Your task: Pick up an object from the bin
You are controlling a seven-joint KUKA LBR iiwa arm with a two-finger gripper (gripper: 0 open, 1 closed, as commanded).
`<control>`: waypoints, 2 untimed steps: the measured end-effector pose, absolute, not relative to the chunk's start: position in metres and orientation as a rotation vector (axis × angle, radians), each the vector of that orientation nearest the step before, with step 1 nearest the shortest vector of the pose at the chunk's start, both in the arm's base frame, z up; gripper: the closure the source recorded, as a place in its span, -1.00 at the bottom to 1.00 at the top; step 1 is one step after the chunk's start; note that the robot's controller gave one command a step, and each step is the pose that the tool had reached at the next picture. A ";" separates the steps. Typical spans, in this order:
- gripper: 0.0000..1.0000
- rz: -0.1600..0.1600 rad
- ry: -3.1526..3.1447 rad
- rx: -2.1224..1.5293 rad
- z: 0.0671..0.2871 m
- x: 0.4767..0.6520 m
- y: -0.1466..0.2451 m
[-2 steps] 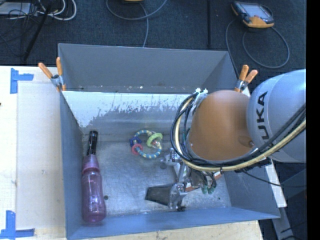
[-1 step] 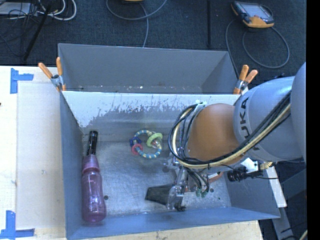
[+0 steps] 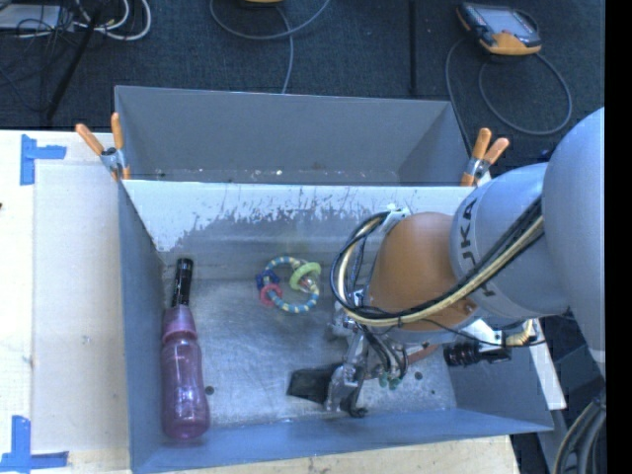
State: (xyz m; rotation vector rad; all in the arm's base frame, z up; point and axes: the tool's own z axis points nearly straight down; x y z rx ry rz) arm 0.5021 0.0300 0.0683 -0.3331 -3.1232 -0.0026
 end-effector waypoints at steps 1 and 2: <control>-1.00 -0.002 -3.129 -0.302 0.071 0.500 0.030; -1.00 -0.003 -3.127 -0.314 0.070 0.501 0.030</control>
Offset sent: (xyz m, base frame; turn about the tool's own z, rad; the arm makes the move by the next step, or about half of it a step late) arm 0.0000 0.0000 0.0000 0.0000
